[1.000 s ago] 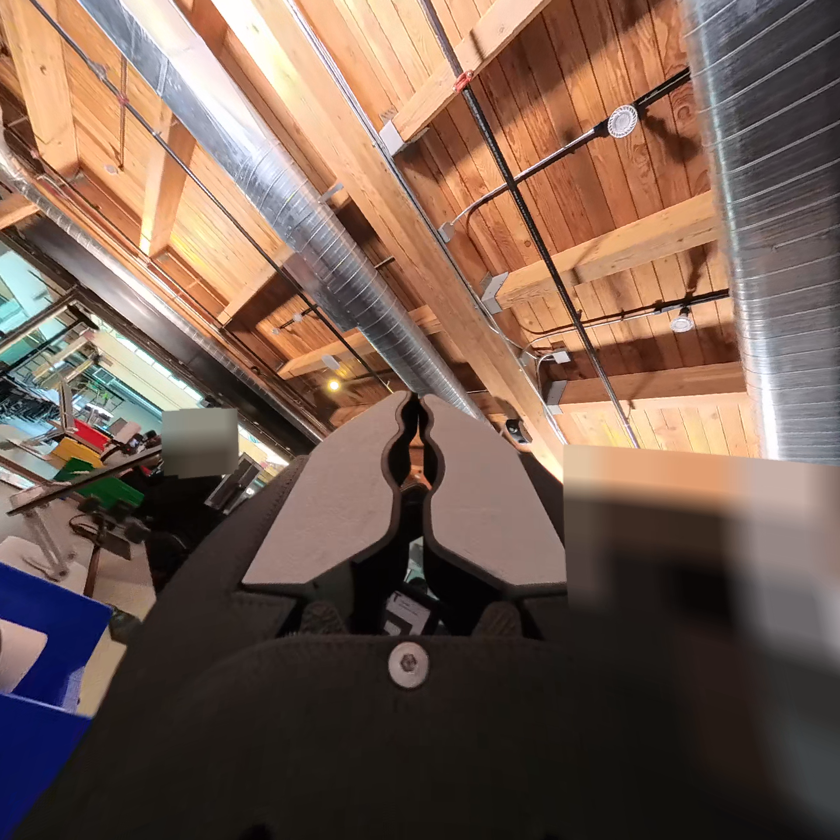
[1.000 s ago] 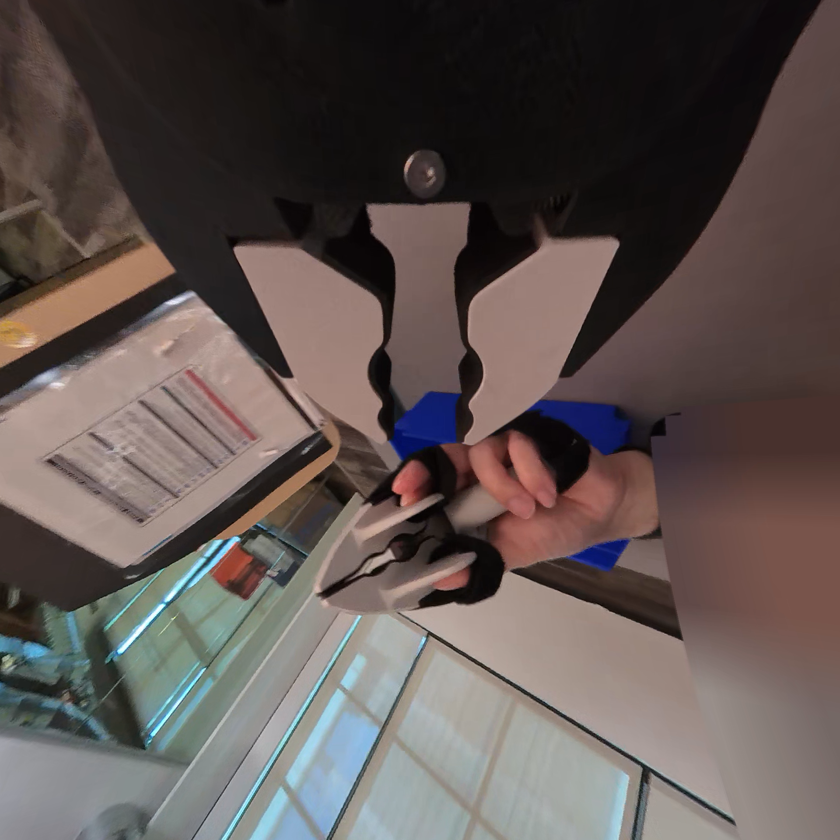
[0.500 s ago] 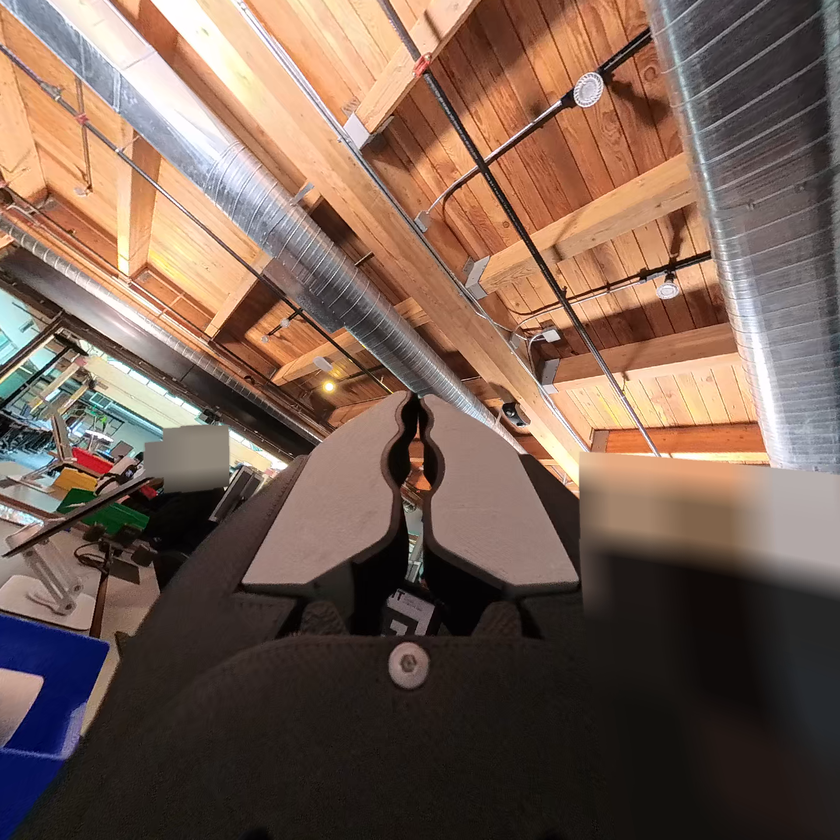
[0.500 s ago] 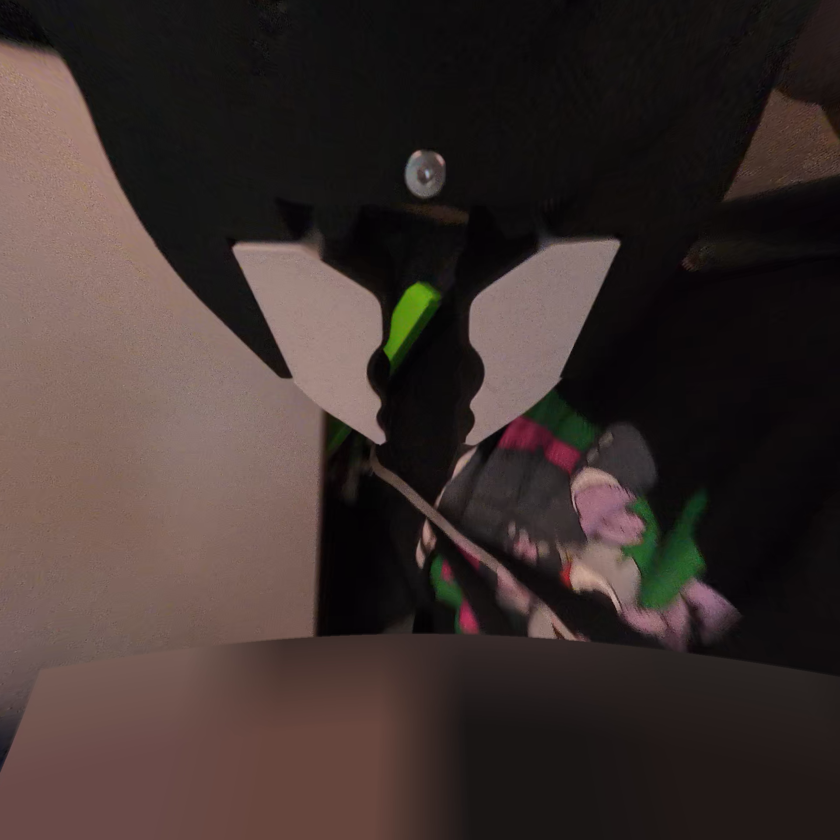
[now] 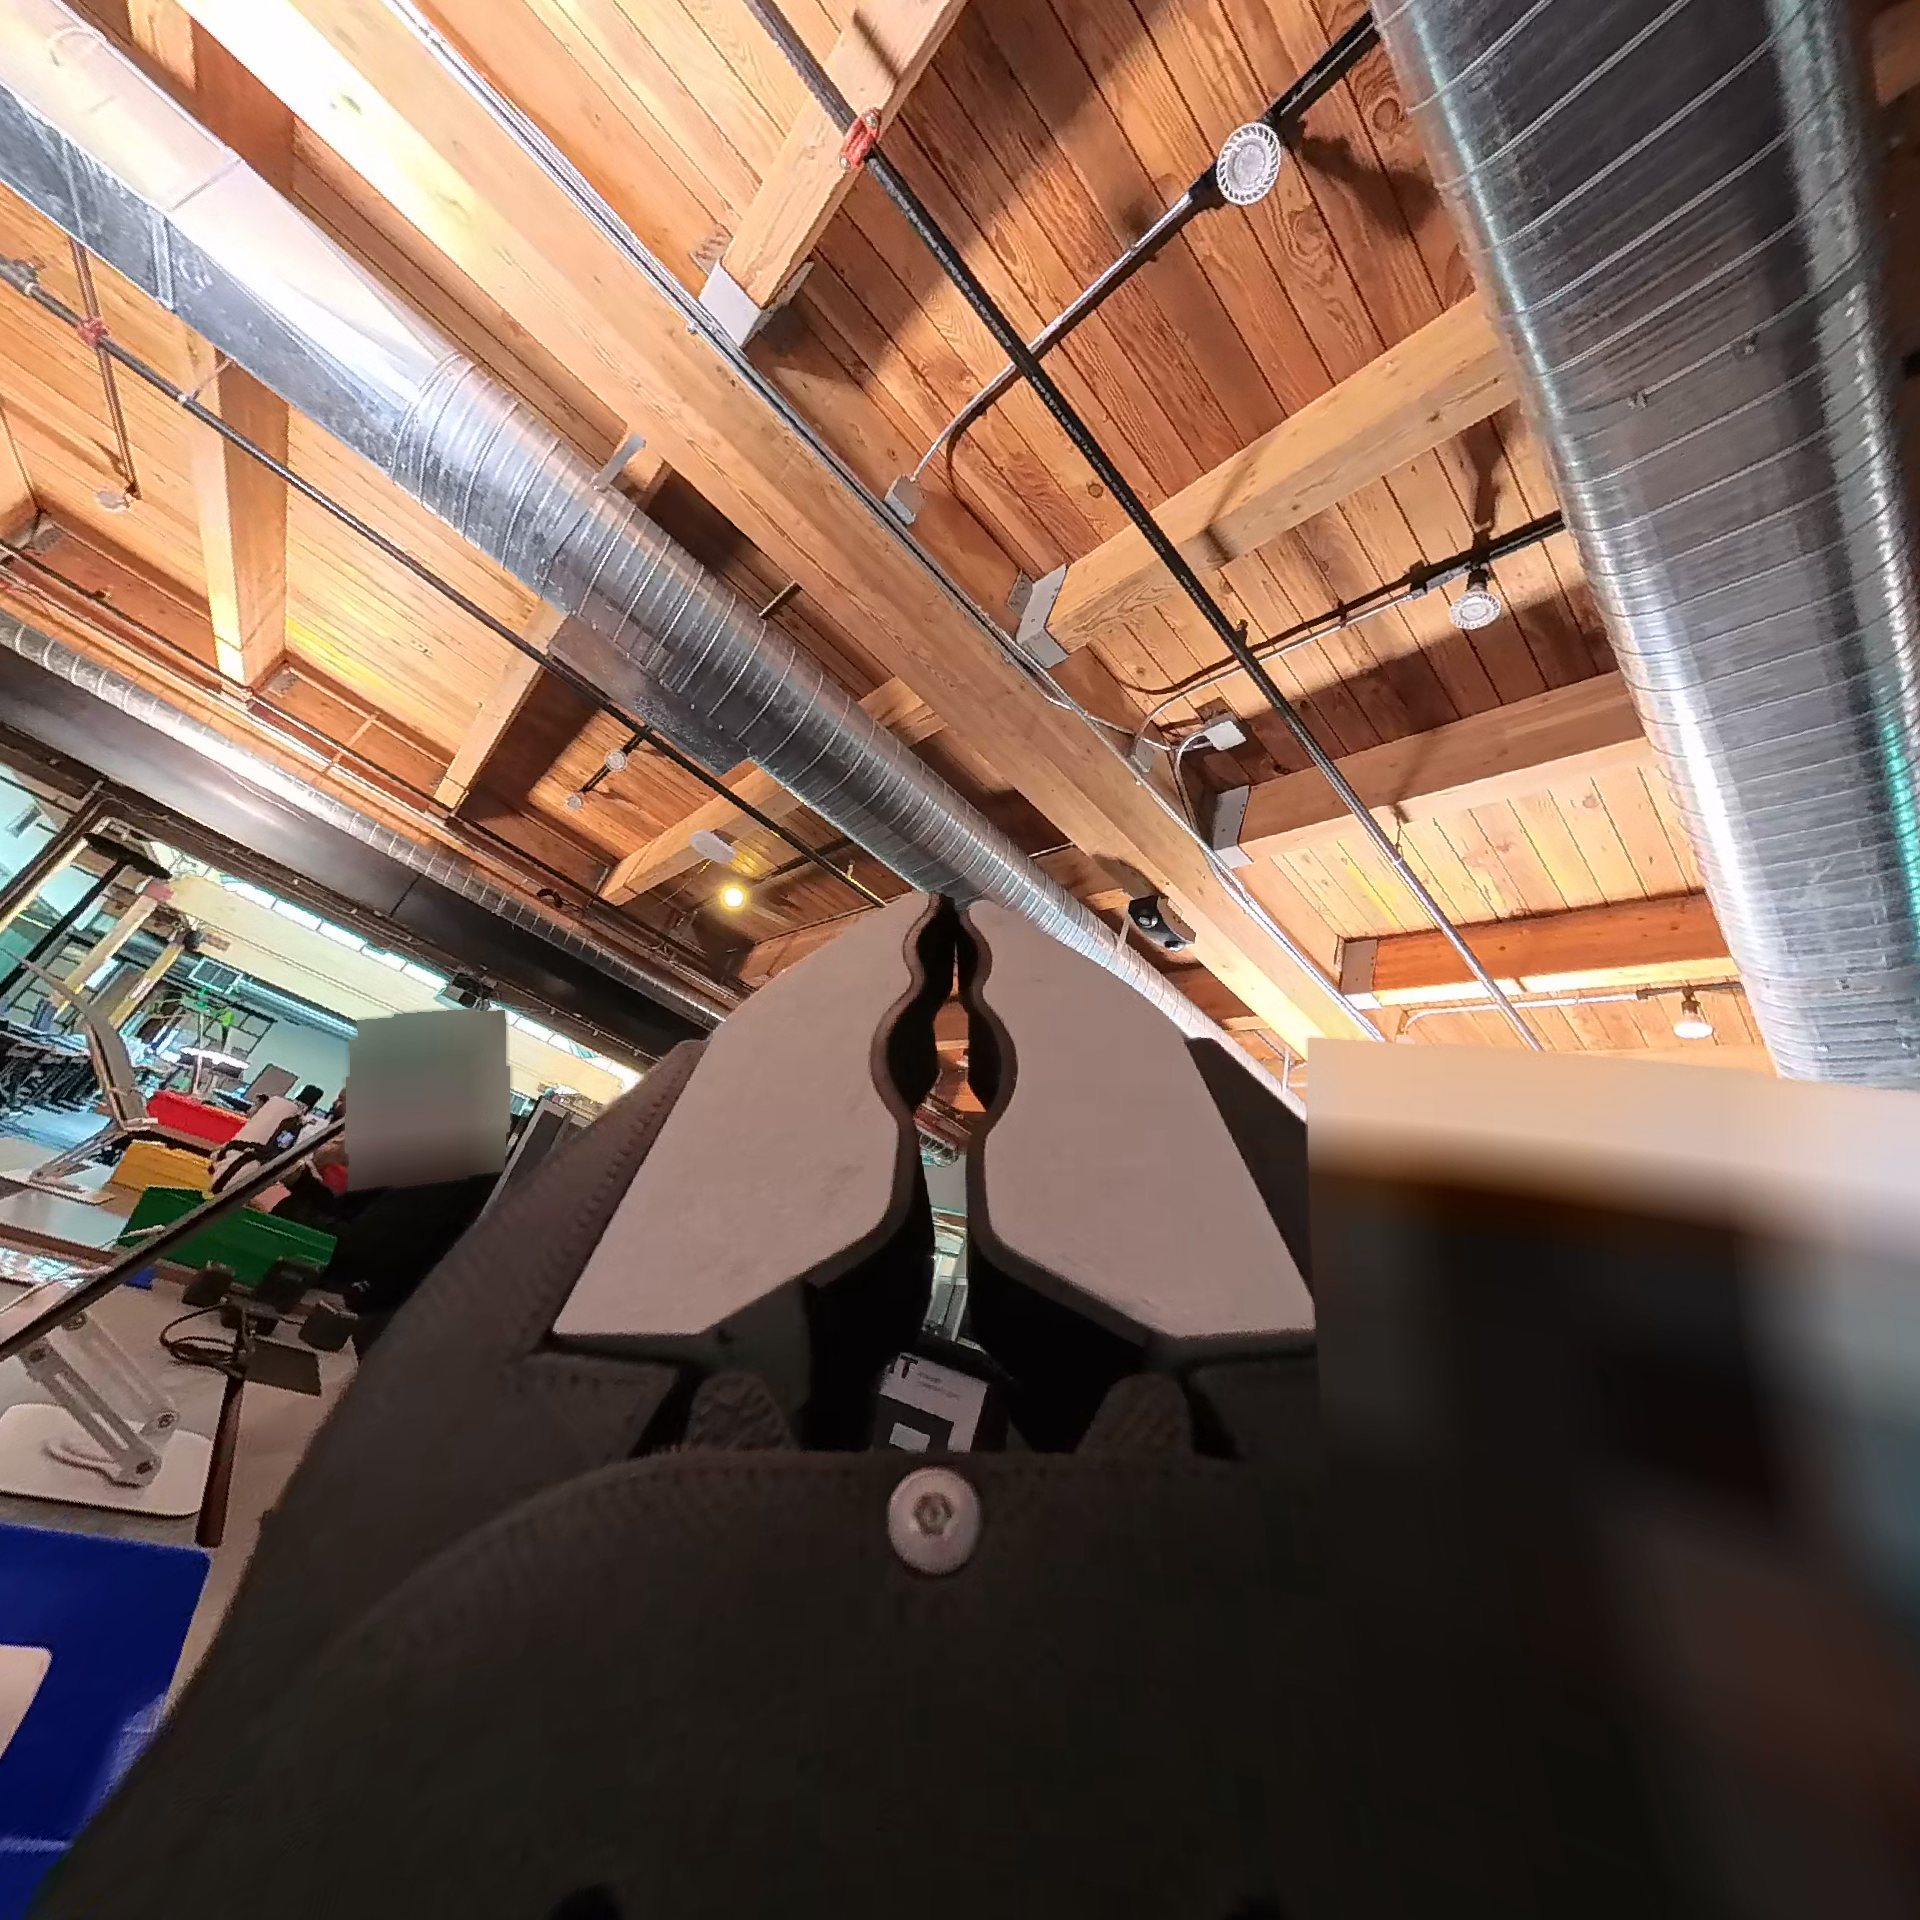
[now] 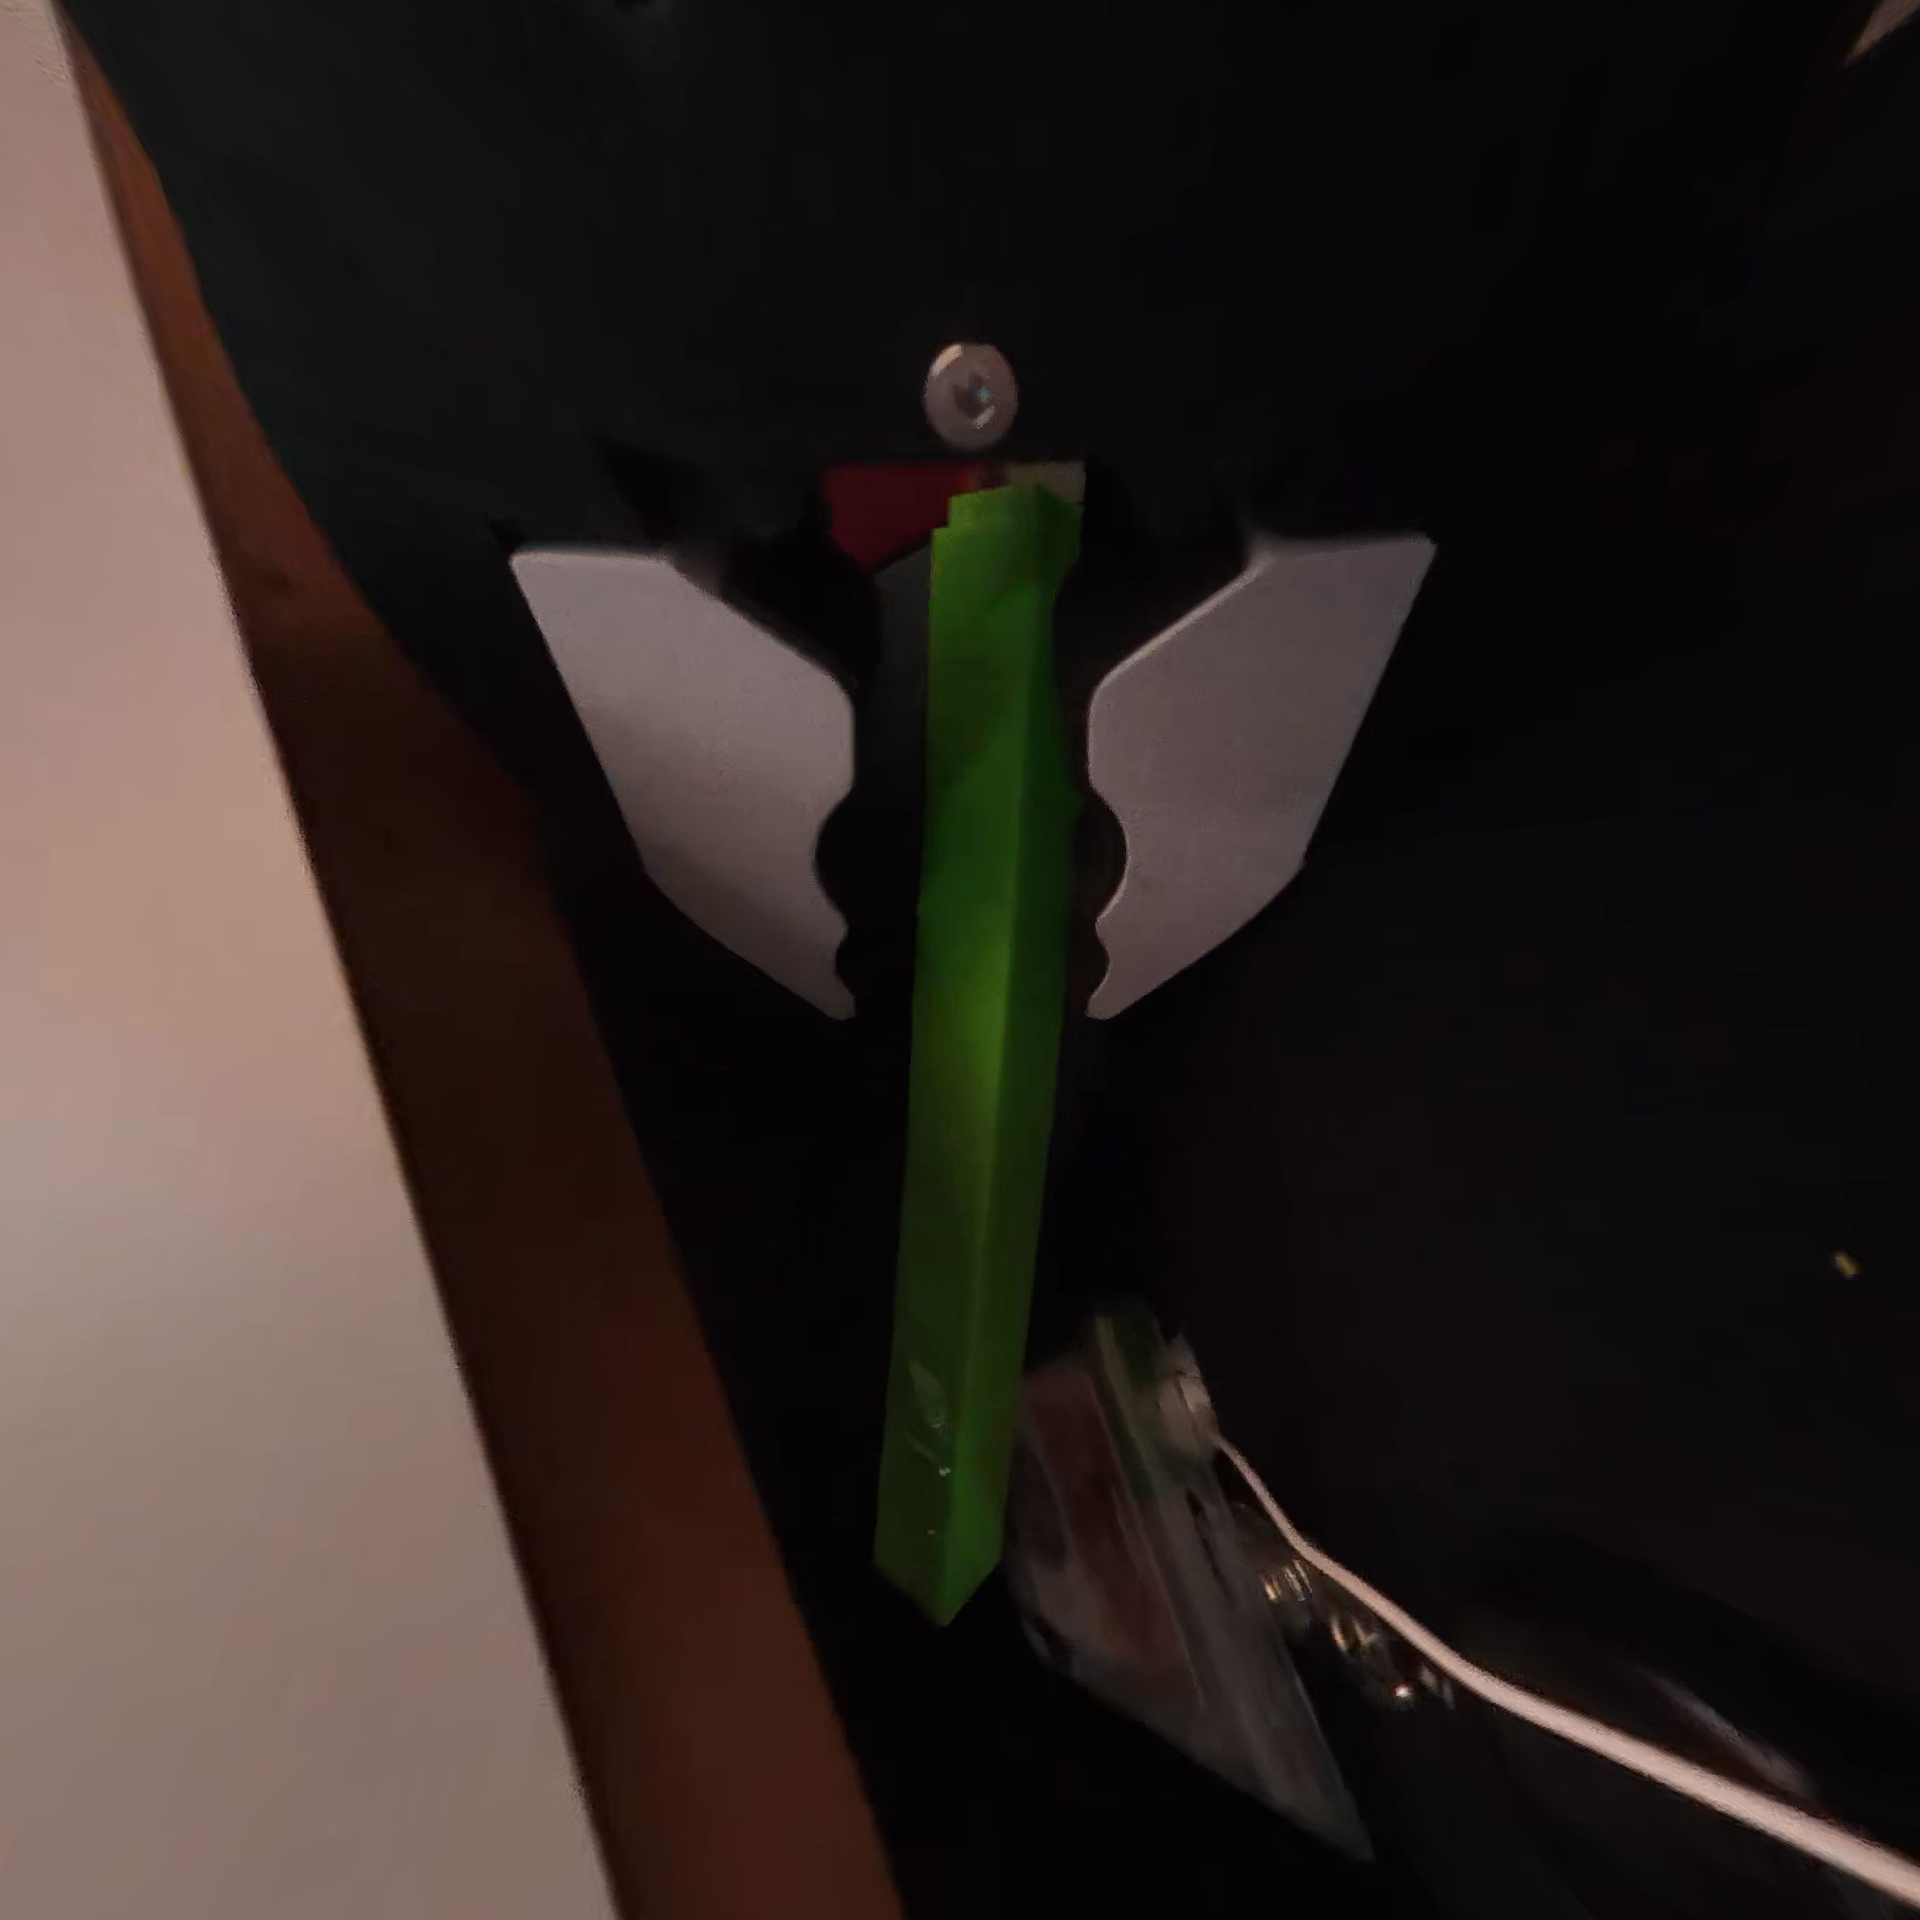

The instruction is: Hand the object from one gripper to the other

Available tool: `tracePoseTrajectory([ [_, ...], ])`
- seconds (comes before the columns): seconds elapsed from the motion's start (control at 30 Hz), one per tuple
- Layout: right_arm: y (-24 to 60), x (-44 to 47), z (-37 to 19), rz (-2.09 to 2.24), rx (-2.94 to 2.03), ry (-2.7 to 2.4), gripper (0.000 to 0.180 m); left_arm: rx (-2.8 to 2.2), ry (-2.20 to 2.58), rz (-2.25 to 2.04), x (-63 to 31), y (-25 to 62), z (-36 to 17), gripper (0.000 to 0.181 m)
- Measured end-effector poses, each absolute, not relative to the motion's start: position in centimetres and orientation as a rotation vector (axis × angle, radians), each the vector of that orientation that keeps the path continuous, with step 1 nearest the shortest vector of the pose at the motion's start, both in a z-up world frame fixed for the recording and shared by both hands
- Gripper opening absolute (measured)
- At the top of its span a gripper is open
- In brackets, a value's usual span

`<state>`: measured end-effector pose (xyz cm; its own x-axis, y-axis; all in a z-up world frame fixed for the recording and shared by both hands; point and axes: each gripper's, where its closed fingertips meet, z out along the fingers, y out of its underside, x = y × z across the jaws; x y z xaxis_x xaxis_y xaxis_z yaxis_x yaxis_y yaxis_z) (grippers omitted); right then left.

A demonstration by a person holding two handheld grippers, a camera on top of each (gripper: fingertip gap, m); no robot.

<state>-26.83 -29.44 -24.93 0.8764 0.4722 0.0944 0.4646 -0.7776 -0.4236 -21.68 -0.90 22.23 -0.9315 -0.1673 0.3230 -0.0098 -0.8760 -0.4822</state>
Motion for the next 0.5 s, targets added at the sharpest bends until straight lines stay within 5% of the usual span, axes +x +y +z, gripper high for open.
tracePoseTrajectory([
  [0.5,-36.8,-25.2,-21.5,0.060,-2.594,-0.604,0.030,-0.545,0.710,-2.938,-22.8,-1.2,23.0,0.000],
])
